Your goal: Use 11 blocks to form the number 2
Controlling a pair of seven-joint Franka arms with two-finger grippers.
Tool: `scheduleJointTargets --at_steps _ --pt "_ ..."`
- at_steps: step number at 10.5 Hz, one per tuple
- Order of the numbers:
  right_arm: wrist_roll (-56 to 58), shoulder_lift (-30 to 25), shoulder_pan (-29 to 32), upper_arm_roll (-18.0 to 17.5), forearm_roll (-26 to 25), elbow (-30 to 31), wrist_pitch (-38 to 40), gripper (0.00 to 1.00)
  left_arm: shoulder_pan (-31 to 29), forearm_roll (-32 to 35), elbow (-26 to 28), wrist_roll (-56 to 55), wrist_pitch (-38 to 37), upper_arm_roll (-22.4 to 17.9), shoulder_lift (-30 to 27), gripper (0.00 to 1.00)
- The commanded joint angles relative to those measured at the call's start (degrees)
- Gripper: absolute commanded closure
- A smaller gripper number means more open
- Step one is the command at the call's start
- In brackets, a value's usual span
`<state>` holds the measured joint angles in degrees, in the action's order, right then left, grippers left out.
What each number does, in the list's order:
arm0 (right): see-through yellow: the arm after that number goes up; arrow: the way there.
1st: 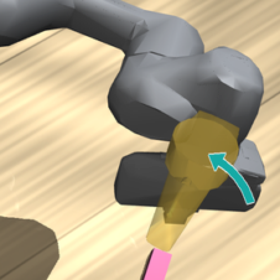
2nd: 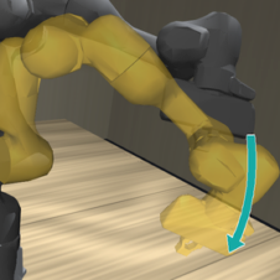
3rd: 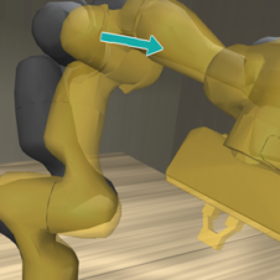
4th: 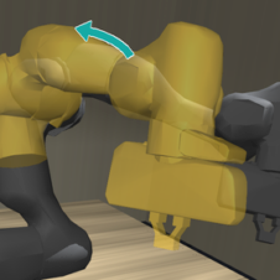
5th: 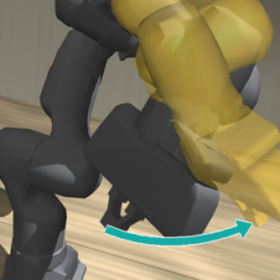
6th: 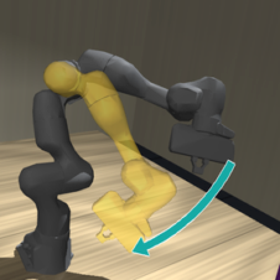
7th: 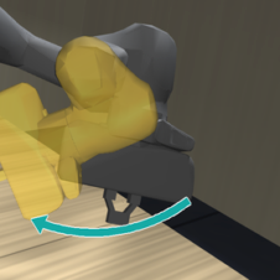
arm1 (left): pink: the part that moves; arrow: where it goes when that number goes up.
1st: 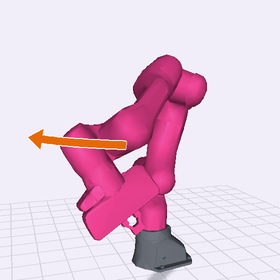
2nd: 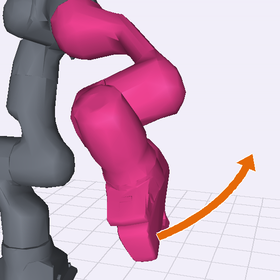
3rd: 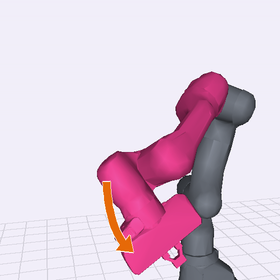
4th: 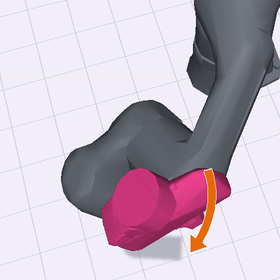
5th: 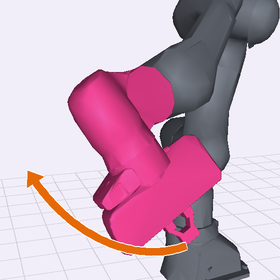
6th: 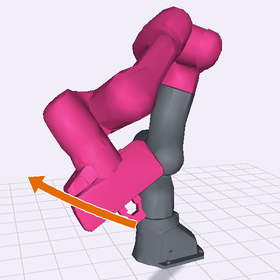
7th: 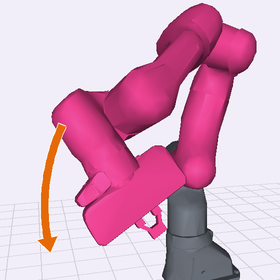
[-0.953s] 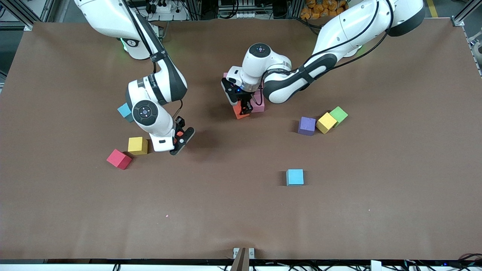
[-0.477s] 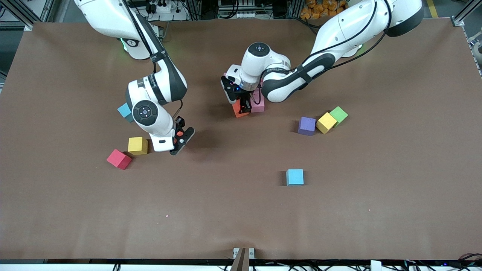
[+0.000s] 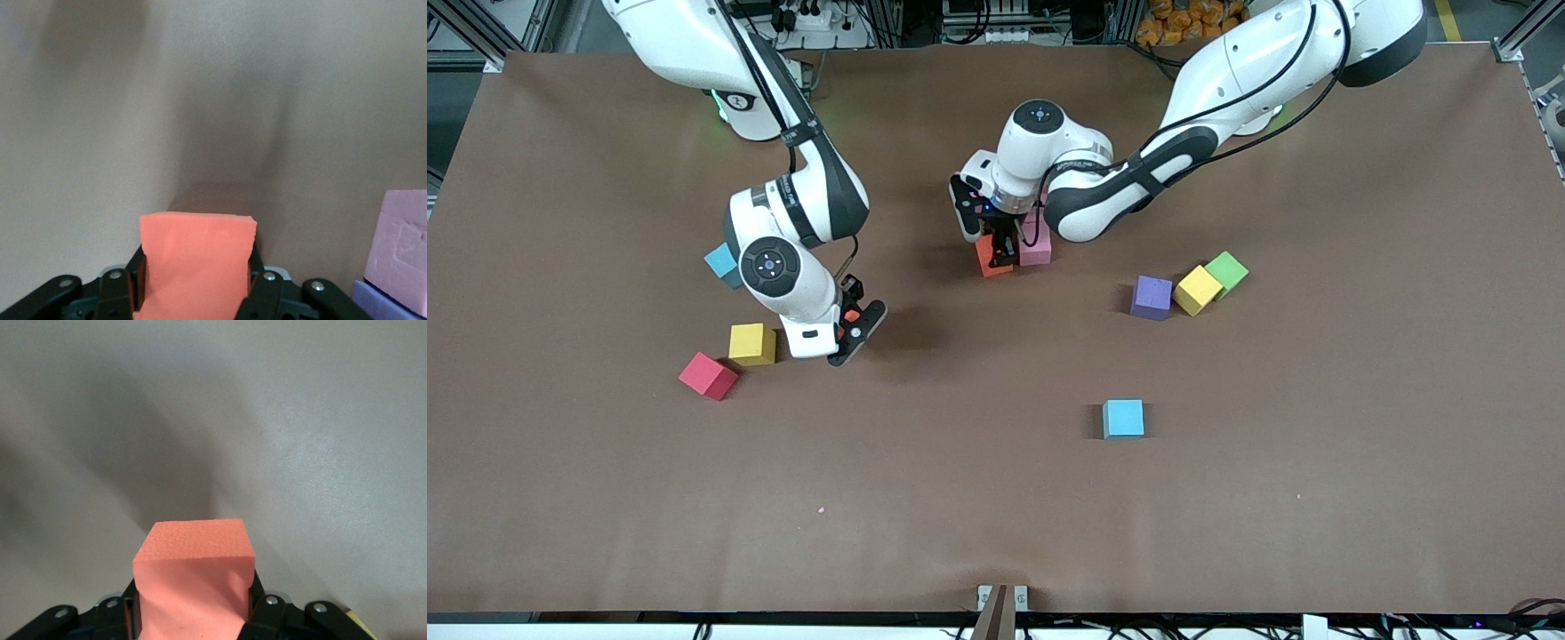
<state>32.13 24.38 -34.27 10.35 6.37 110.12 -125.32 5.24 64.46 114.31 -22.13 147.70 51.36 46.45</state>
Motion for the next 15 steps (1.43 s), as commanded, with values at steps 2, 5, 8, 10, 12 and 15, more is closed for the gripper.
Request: scheduleJointTargets --at_steps 2,5,8,10,12,15 --pt "-1.0 -0.6 0.2 -0.2 -0.8 0.6 0.2 0.87 -0.8 1.2 0.7 3.2 1.0 -0.1 0.0 0.94" --pt "-1.1 -0.6 0.6 -0.2 -0.8 0.6 0.4 0.86 -1.1 0.8 1.2 5.1 1.0 -0.1 0.0 0.94" --pt "-1.5 -0.7 0.8 -0.1 -0.8 0.6 1.0 0.86 -1.4 0.8 1.8 5.3 1.2 0.1 -0.1 0.94" --pt "-1.5 -0.7 0.8 -0.1 -0.8 0.6 1.8 0.86 -1.4 0.8 2.1 5.2 1.3 0.1 -0.1 0.94" --pt "-1.5 -0.8 1.2 0.0 -0.8 0.6 2.6 0.86 -1.4 0.7 2.7 5.1 1.3 0.2 -0.3 0.94" --pt "-2.0 -0.7 2.3 0.0 -0.8 0.6 3.3 0.86 -3.6 0.6 4.4 5.1 1.4 2.1 -0.4 0.94"
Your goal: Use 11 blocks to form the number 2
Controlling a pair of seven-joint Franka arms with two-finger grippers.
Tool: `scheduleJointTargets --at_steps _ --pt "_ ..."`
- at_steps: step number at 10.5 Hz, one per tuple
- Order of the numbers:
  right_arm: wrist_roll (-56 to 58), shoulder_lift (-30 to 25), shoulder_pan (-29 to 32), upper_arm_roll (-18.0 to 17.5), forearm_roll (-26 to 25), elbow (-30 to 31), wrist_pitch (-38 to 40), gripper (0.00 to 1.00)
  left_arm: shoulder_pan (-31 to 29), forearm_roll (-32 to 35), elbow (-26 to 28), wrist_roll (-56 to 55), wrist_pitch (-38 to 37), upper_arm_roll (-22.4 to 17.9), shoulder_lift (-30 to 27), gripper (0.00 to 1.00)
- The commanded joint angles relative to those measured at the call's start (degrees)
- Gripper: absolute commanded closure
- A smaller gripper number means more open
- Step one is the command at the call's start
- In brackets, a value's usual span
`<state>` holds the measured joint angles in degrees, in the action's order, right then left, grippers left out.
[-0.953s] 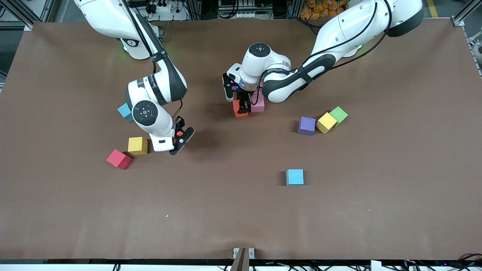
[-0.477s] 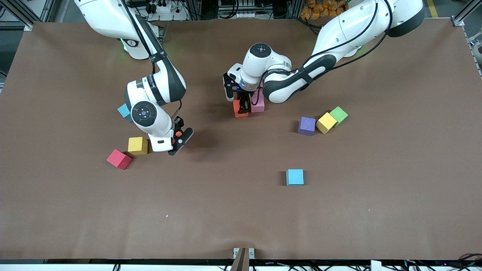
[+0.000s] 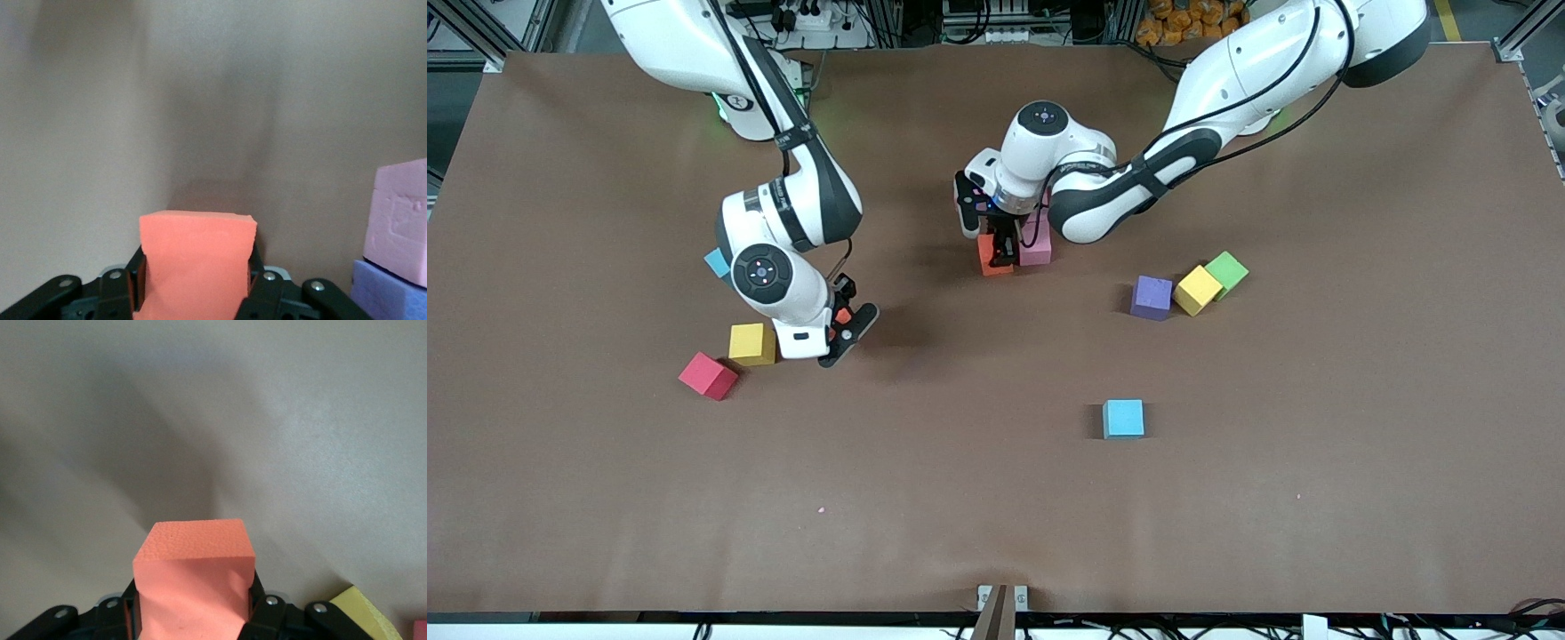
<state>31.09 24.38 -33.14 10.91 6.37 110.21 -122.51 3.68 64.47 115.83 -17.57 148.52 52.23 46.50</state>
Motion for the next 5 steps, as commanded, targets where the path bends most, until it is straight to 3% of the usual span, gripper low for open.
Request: scheduleJointTargets --at_steps 1,5 --pt "-1.3 -0.7 1.3 -0.5 -0.8 0.5 0.5 0.86 -2.3 0.6 3.3 0.4 0.5 1.6 -0.4 0.94" --pt "-2.1 -0.7 1.3 -0.6 -0.8 0.5 0.5 0.86 -2.3 0.6 3.5 0.6 0.5 1.7 -0.4 0.94"
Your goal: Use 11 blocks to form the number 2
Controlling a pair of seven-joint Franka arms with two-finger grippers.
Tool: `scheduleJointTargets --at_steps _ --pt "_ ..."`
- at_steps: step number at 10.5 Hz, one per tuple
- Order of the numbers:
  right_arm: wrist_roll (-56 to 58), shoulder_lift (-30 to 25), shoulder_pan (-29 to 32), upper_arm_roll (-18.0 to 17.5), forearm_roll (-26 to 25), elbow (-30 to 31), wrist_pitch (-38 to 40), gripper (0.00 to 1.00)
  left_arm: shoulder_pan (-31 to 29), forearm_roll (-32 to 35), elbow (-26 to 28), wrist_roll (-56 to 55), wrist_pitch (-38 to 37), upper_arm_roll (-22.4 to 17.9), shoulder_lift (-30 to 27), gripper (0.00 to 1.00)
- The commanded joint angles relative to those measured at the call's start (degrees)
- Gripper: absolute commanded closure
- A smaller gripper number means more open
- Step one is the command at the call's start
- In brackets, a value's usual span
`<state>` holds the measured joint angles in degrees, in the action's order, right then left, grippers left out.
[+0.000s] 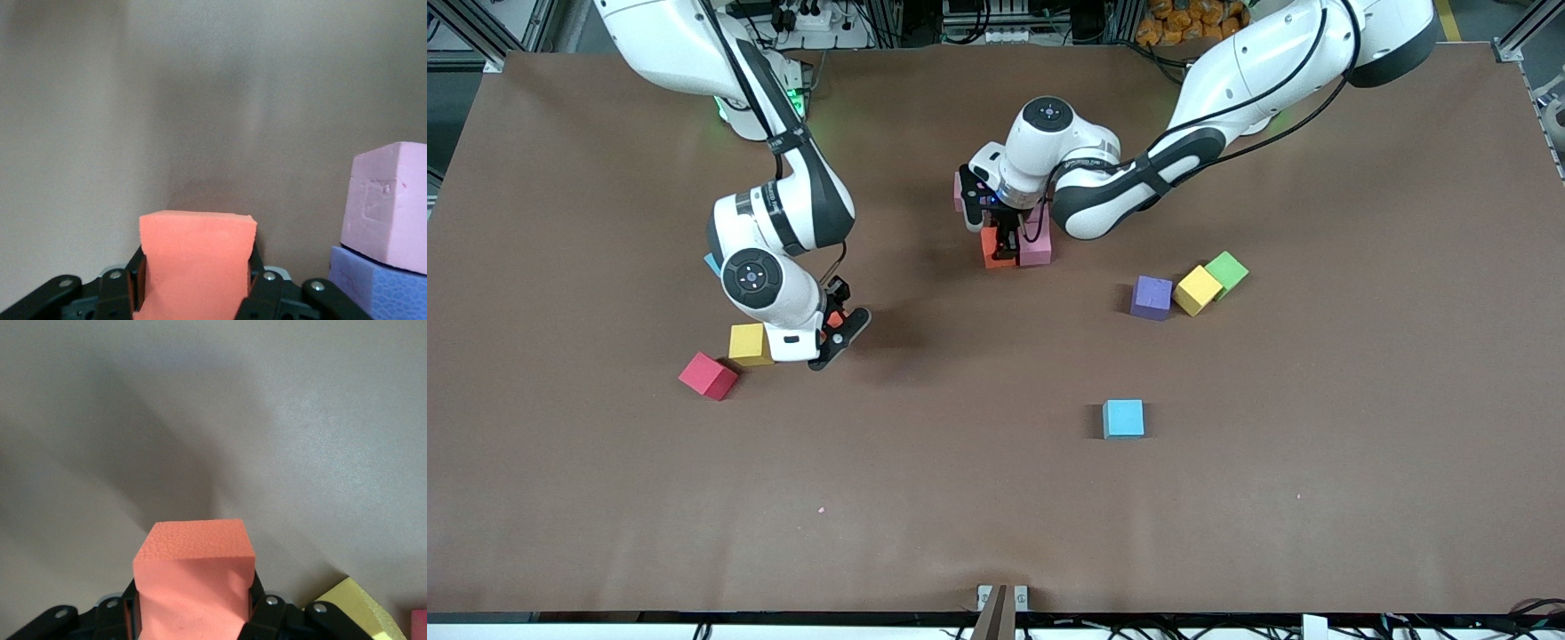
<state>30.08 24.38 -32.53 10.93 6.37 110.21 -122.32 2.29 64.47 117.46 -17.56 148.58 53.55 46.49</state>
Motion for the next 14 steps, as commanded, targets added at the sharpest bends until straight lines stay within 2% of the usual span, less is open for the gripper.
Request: scheduleJointTargets --at_steps 1,14 --pt "-1.1 -0.7 0.7 -0.6 -0.8 0.5 0.3 0.86 -0.9 0.6 1.9 0.6 0.5 0.3 -0.4 0.94" --pt "-1.1 -0.7 0.6 -0.6 -0.8 0.5 0.4 0.86 -2.9 0.6 2.9 4.4 0.5 0.4 -0.4 0.93"
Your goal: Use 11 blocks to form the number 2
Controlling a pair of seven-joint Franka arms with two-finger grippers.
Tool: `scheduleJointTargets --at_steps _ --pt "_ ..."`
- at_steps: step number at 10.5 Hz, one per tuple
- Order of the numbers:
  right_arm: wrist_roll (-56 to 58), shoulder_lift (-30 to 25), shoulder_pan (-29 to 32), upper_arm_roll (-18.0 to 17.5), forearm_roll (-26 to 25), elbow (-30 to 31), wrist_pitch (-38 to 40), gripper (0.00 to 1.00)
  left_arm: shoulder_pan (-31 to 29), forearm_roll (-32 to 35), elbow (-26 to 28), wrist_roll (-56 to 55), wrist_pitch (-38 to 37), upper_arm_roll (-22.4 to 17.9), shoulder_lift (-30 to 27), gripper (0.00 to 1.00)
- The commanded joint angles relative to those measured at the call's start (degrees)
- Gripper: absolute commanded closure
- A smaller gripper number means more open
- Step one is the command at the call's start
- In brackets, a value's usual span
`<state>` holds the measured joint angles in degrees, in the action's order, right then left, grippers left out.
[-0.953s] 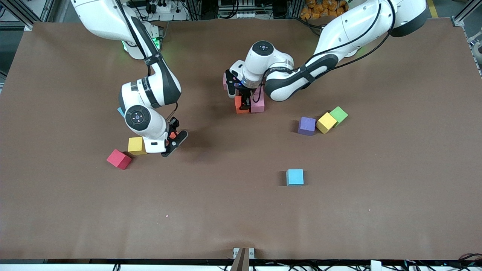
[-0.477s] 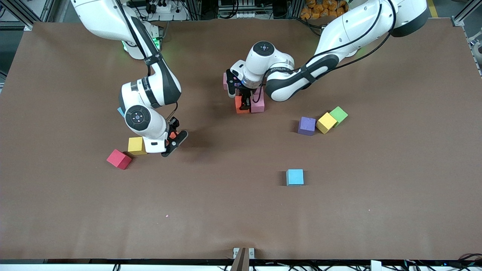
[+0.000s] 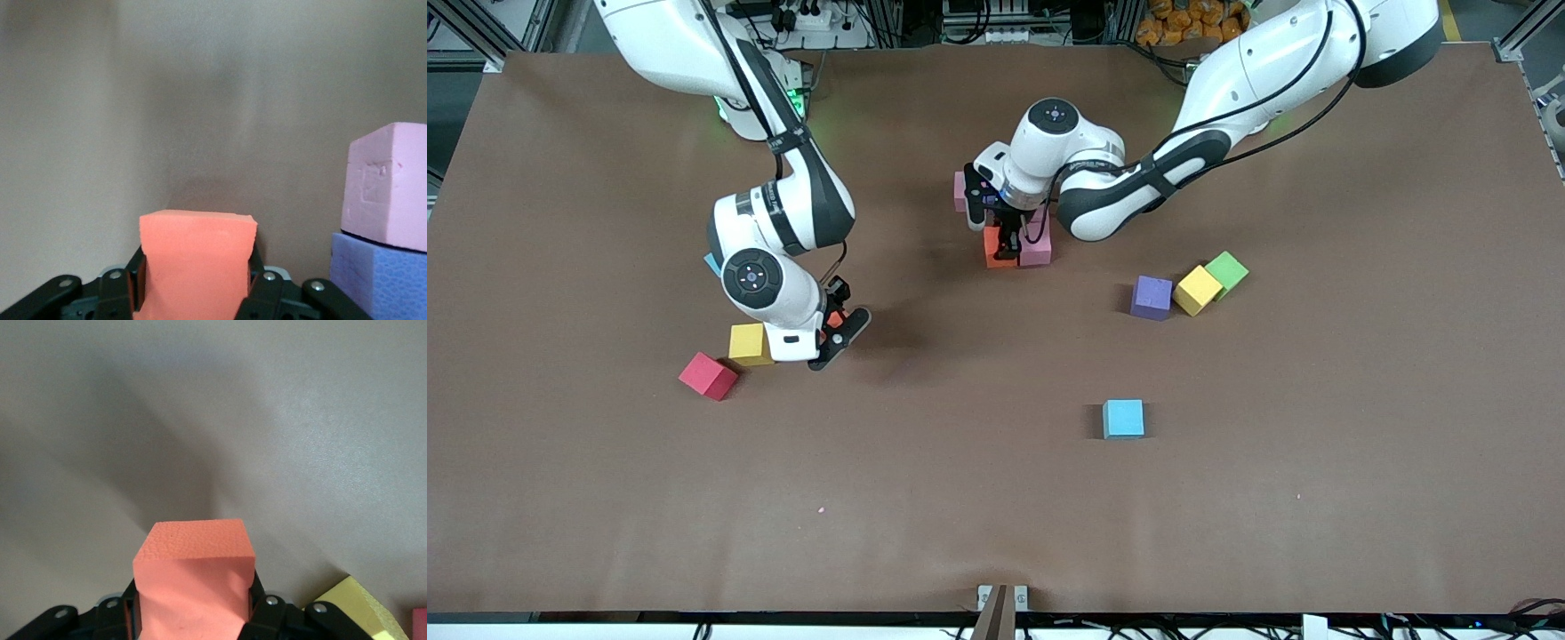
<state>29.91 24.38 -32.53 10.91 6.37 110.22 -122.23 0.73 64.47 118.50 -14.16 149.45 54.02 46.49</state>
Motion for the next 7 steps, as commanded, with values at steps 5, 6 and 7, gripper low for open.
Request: scheduleJointTargets --at_steps 5,6,7 --pt "-0.9 -0.7 0.6 -0.6 -0.8 0.5 0.4 0.86 -0.6 -6.2 1.7 -0.2 -0.6 0.6 -0.8 0.00" --pt "-0.9 -0.7 0.5 -0.6 -0.8 0.5 0.4 0.86 -1.0 -6.3 1.7 -0.2 -0.6 0.7 -0.8 0.00" --pt "-0.9 -0.7 0.5 -0.6 -0.8 0.5 0.3 0.85 -1.2 -6.3 1.7 -0.2 -0.6 1.1 -0.8 0.00"
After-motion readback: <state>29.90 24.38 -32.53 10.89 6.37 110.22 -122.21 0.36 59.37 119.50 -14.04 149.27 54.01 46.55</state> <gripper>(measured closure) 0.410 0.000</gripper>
